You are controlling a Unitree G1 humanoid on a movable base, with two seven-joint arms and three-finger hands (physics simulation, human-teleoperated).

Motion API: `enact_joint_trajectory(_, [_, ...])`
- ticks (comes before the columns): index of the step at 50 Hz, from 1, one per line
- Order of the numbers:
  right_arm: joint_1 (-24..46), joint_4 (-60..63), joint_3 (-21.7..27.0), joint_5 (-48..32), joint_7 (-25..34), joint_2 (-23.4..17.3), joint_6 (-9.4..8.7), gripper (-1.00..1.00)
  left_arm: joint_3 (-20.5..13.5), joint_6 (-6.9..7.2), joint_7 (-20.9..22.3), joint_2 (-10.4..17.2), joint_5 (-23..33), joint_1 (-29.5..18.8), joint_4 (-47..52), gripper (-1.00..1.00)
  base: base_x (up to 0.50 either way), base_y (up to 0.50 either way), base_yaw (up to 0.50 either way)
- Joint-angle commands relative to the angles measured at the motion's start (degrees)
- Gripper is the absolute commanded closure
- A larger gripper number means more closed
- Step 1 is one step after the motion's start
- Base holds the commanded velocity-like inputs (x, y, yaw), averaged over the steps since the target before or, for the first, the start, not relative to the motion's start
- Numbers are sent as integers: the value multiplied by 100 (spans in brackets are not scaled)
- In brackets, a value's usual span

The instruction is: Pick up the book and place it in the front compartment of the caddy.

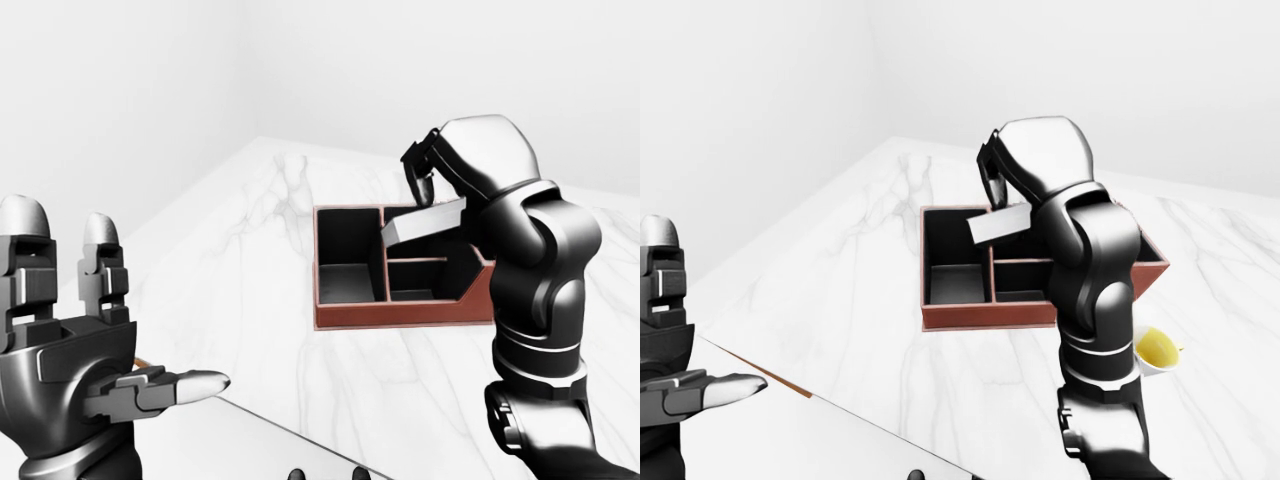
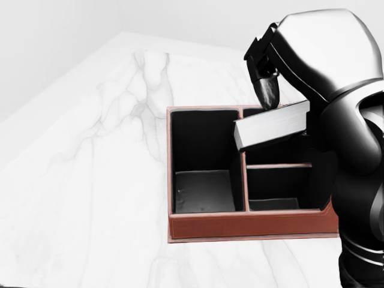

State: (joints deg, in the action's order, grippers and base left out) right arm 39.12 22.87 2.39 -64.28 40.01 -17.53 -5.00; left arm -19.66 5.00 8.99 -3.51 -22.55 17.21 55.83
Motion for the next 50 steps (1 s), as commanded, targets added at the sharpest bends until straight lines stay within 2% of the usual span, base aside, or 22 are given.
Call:
enact_joint_trajectory(1, [1271,-1674,230,128,-1,-184,0,100,182,0,-72,-25,309,-197,-667,-100,0,0,0])
enact_joint_trajectory(11, [2085,-2949,250,621,-1,-468,0,100,192,0,-93,0,312,-233,-657,-100,0,0,0])
enact_joint_trajectory(16, [2541,-3964,198,785,-1,-621,0,100,178,0,-100,-1,302,-236,-618,-100,0,0,0])
enact_joint_trajectory(36, [3996,-7116,33,1563,-1,-616,0,100,130,0,-63,-31,287,-198,-668,-100,0,0,0])
enact_joint_trajectory(50, [4496,-8362,-19,1832,-1,-620,0,100,142,0,-35,-62,301,-136,-589,-100,0,0,0])
